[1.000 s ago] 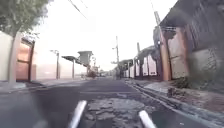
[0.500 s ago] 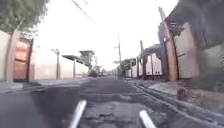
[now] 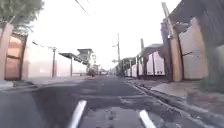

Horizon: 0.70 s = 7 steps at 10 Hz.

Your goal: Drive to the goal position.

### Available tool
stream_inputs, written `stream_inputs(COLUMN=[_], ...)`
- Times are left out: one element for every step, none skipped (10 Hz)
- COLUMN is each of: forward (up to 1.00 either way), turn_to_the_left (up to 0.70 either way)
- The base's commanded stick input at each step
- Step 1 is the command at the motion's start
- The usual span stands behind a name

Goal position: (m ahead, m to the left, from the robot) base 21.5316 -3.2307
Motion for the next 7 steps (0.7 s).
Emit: stream_inputs(forward=[0.85,0.85,0.85,0.85,0.85,0.85,0.85], turn_to_the_left=[-0.34,-0.34,-0.34,-0.34,-0.34,-0.32,-0.29])
